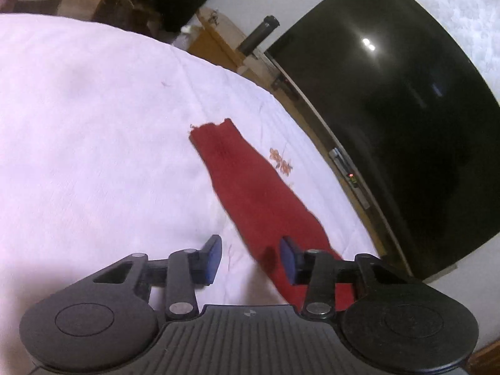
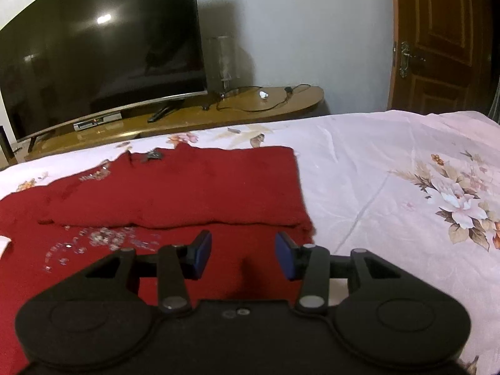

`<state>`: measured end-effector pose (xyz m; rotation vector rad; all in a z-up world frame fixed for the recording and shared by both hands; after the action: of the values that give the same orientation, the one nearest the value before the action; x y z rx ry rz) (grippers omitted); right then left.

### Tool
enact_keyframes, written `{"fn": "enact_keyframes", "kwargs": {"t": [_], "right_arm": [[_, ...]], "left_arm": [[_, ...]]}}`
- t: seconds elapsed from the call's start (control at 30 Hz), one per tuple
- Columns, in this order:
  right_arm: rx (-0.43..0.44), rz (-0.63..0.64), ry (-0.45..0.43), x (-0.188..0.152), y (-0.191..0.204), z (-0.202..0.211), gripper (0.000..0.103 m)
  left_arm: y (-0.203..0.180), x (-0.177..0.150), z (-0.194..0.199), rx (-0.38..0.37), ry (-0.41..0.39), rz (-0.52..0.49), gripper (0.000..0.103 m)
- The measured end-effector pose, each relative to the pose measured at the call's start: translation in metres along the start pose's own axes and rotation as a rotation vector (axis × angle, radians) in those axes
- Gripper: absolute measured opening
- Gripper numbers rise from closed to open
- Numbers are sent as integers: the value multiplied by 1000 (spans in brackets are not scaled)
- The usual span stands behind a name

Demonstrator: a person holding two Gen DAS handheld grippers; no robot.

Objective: Fold small clothes

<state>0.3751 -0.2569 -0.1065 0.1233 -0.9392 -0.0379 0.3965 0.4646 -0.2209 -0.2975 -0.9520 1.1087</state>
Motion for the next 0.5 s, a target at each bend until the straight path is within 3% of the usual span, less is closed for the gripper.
{"fn": "enact_keyframes", "kwargs": {"t": [0.3,0.33,0.37,0.4,0.5], "right_arm": [[-49,-13,-4,1,4,23,44],[-56,-12,-3,1,3,26,44],[-61,-12,-3,0,2,28,44],[-64,-12,-4,0,1,30,44],[-70,-17,-12,1,-4,36,44]], "left_arm": [[-2,19,-33,-55,23,17,42],[-6,22,-37,-39,26,-9,37],[-9,24,-40,4,32,-52,24],[-14,26,-42,65,32,-103,19],[-31,28,-40,146,18,-198,17]]}}
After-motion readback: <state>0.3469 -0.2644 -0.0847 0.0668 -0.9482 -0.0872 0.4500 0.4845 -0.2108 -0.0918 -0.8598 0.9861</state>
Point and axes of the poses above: each gripper's, at about its wrist camera, not at the fingertips, and z roughly against the way its jaws point, y to its left, x to its top, the point moved 7 cm from there along -z, roughly the way its jaws point, and after that the axes turned 4 degrees about x, right-handed, at the moved point
